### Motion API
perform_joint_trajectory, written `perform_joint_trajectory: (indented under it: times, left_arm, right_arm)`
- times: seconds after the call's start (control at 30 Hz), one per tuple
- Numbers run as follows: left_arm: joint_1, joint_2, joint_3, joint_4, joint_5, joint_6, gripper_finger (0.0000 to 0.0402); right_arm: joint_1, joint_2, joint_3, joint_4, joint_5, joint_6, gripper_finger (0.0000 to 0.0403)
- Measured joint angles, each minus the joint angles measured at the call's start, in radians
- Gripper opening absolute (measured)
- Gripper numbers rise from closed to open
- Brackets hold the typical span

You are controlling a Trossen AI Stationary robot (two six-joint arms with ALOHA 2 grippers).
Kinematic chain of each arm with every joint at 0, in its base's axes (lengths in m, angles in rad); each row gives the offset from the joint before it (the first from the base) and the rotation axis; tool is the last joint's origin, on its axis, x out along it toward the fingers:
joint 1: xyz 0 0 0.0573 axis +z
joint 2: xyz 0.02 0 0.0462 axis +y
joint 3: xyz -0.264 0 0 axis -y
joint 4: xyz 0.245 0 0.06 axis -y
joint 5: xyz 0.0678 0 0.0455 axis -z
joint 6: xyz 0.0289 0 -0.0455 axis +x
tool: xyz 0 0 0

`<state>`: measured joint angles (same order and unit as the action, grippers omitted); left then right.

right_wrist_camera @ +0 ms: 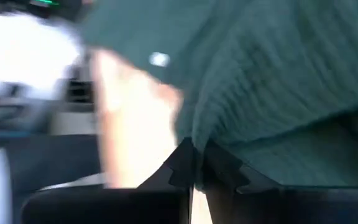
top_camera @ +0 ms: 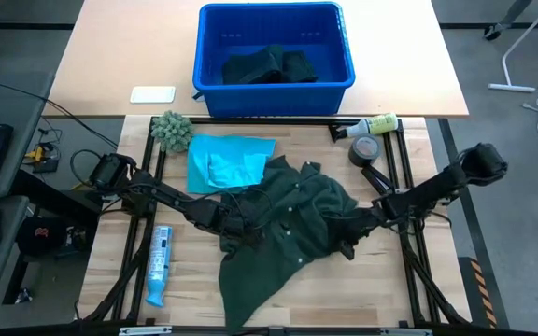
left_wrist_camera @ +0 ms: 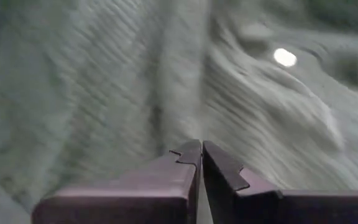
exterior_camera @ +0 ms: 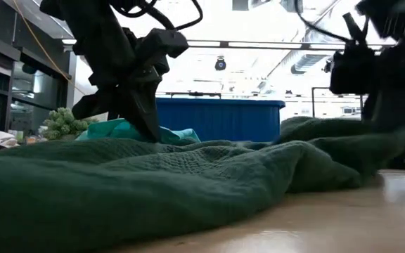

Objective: Fold laundry
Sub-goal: Fold the green polo shirt from the blue laundry bin

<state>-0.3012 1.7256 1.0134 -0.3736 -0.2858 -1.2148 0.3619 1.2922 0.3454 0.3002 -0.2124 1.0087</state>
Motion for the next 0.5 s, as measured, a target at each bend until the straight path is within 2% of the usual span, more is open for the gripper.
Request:
perform_joint_trajectory:
  times: [0.17, 0.33, 0.5]
  left_arm:
    - [0.0, 0.0, 0.0, -0.027, -0.056, 0.028, 0.0]
    - [0.0, 0.0, 0.0, -0.026, -0.065, 0.107, 0.0]
    - [0.0, 0.0, 0.0, -0.026, -0.051, 0.215, 0.0]
  right_arm:
    - [0.049, -0.064, 0.0, 0.138, -0.096, 0.278, 0.0003]
    - [0.051, -0.123, 0.0, 0.209, -0.11, 0.615, 0.0002]
    - [0.063, -0.14, 0.0, 0.071, -0.138, 0.753, 0.0002]
